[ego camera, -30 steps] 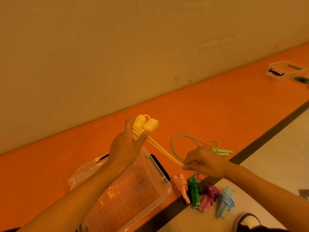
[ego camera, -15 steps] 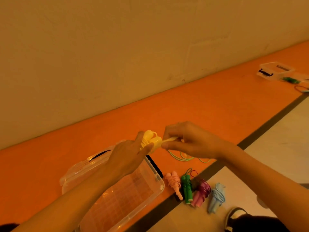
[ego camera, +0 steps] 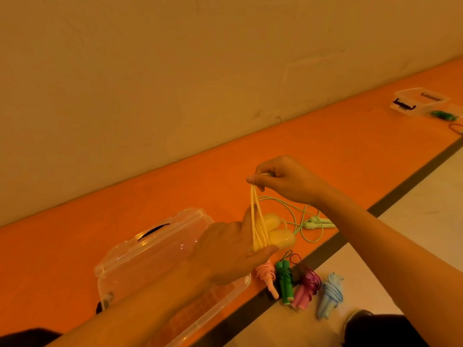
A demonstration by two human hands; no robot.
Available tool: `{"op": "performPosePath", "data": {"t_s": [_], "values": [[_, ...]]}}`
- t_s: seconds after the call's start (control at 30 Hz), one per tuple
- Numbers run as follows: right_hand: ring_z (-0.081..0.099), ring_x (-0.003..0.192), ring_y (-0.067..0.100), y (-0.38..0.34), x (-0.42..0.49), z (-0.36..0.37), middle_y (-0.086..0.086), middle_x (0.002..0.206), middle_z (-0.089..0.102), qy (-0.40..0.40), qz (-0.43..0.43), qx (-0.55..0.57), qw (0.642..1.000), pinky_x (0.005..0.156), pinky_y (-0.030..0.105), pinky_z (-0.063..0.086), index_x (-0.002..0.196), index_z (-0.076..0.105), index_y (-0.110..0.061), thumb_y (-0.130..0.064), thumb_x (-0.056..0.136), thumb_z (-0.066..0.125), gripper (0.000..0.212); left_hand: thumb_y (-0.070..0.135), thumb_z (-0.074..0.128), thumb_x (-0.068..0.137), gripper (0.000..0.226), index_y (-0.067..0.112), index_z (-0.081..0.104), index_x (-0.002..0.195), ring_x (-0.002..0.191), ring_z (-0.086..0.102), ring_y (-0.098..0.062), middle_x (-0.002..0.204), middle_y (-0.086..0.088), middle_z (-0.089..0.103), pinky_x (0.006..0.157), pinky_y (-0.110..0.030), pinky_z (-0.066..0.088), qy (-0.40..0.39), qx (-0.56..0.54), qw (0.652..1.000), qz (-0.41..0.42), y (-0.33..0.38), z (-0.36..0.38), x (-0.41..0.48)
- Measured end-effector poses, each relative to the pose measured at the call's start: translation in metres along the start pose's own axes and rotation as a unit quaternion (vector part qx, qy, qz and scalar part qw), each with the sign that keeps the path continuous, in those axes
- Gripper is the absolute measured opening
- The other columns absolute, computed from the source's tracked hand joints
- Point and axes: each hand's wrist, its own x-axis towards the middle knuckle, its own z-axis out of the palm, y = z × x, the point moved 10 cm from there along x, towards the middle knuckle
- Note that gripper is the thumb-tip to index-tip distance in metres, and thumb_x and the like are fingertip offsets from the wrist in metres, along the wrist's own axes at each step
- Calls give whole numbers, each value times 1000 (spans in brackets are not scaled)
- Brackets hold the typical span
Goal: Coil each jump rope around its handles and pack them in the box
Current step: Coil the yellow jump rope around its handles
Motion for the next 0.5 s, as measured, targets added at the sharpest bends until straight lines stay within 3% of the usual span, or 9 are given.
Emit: {"op": "performPosePath", "data": {"t_s": [0.1, 0.17, 0.23, 0.33, 0.43, 0.5], "values": [[35, 49, 11, 30, 0, -1, 2, 55, 43, -31, 51, 28, 998, 47, 27, 26, 65, 65, -16, -44, 87, 68, 36, 81, 29, 86, 95, 37, -28, 148, 64, 61, -9, 85, 5, 66, 62, -34, 55, 26, -41, 999, 2, -2, -15, -3], [36, 51, 9, 45, -3, 0, -3, 55, 44, -61, 73, 44, 994, 48, 25, 27, 64, 64, -15, -48, 79, 71, 37, 78, 30, 89, 93, 44, -38, 143, 61, 54, -10, 85, 5, 62, 59, -31, 49, 6, -22, 999, 35, 5, -13, -7], [37, 54, 9, 54, -6, 5, -5, 57, 45, -104, 84, 47, 990, 50, 24, 28, 66, 64, -12, -47, 78, 71, 37, 75, 29, 93, 84, 51, -33, 144, 61, 47, -9, 93, 4, 63, 58, -30, 44, -17, 4, 998, 68, 9, -9, -10], [40, 61, 12, 68, -14, 4, -3, 63, 49, -148, 105, 63, 981, 56, 29, 31, 73, 70, -19, -45, 83, 68, 28, 70, 32, 95, 74, 55, -20, 146, 64, 54, -9, 84, 6, 58, 63, -34, 54, -45, -5, 997, 61, -5, -10, -6], [40, 64, 13, 80, -22, -7, -4, 67, 50, -156, 120, 63, 978, 58, 31, 32, 84, 75, -24, -44, 88, 62, 24, 67, 40, 92, 71, 51, -5, 145, 66, 58, -12, 81, 8, 60, 67, -39, 56, -23, -12, 999, 42, -22, -23, -2], [40, 63, 11, 81, -22, -11, -4, 68, 51, -140, 115, 64, 981, 58, 29, 33, 87, 75, -25, -44, 89, 61, 24, 70, 36, 90, 71, 51, -4, 145, 66, 59, -12, 85, 7, 63, 67, -39, 56, -35, 5, 998, 56, -21, -21, -2]]}}
